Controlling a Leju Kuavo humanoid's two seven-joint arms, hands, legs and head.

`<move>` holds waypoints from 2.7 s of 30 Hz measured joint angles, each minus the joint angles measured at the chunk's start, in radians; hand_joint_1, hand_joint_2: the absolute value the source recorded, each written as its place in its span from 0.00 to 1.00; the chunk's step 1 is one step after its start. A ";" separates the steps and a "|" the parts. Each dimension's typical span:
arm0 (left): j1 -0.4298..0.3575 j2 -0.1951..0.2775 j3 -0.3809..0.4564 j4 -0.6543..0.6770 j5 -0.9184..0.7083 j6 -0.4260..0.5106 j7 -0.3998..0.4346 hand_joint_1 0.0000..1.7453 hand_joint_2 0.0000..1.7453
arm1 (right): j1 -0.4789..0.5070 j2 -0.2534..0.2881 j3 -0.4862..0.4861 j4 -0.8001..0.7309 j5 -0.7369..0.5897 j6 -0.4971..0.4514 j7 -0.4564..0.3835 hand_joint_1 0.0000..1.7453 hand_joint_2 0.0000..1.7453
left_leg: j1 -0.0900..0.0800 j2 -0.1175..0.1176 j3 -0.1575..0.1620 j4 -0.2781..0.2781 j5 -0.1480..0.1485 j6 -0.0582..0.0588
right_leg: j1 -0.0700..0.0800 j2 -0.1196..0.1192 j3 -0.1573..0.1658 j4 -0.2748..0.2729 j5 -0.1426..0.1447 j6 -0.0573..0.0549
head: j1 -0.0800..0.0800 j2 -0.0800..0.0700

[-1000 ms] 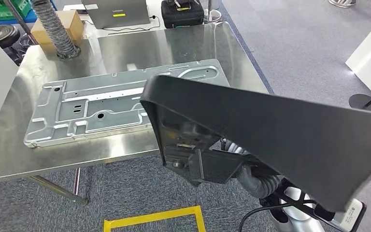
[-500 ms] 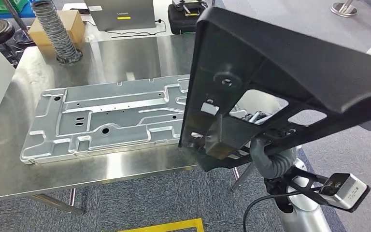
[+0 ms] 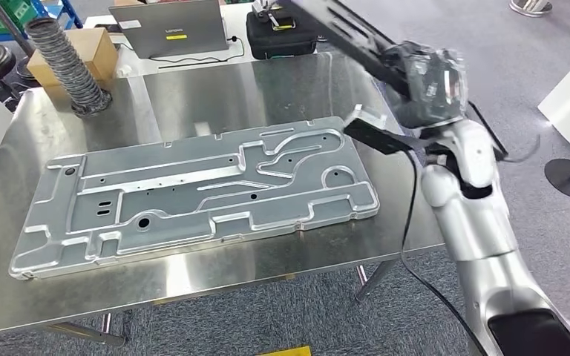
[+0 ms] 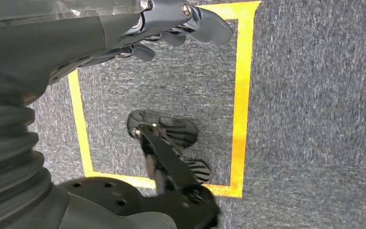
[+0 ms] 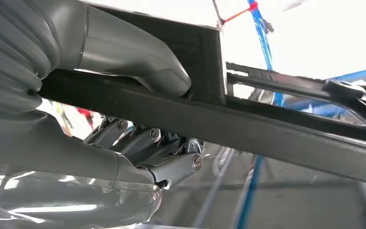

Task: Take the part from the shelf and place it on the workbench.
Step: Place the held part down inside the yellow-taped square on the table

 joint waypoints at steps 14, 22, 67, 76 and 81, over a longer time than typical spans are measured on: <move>-0.011 0.001 -0.029 0.000 -0.051 -0.026 -0.041 0.00 1.00 | -0.209 0.330 0.421 0.636 0.143 0.068 -0.003 1.00 1.00 | 0.007 0.003 0.074 -0.287 0.186 0.051 | 0.004 -0.011 -0.104 0.247 -0.137 0.044 | 0.002 0.000; -0.008 -0.002 -0.051 0.001 -0.073 -0.037 -0.056 0.00 1.00 | -0.199 0.350 0.444 0.797 0.083 0.033 -0.021 1.00 1.00 | -0.008 -0.004 0.095 -0.287 0.164 0.044 | 0.030 -0.018 -0.023 0.015 0.002 -0.010 | -0.002 0.000; 0.008 -0.009 0.004 0.002 0.021 -0.028 -0.107 0.00 0.00 | 0.300 0.171 -0.376 -0.355 -1.184 0.106 -0.445 0.00 0.00 | 0.011 0.002 0.100 -0.256 0.146 0.018 | 0.011 -0.020 0.030 0.015 -0.038 0.018 | 0.001 0.000; 0.012 -0.015 0.027 0.002 0.029 -0.030 -0.101 0.00 0.00 | 0.751 0.130 -0.581 -0.447 -1.019 -0.126 -0.552 0.00 0.00 | 0.008 0.003 0.082 -0.285 0.183 0.064 | 0.000 -0.017 -0.054 0.267 -0.214 0.061 | 0.007 0.000; 0.015 -0.015 0.027 0.002 0.027 -0.039 -0.111 0.00 0.00 | 0.903 0.140 -0.684 -0.446 -0.955 -0.139 -0.551 0.00 0.75 | 0.004 0.003 0.045 -0.279 0.212 0.053 | -0.001 -0.018 0.112 0.071 -0.152 0.053 | 0.006 0.000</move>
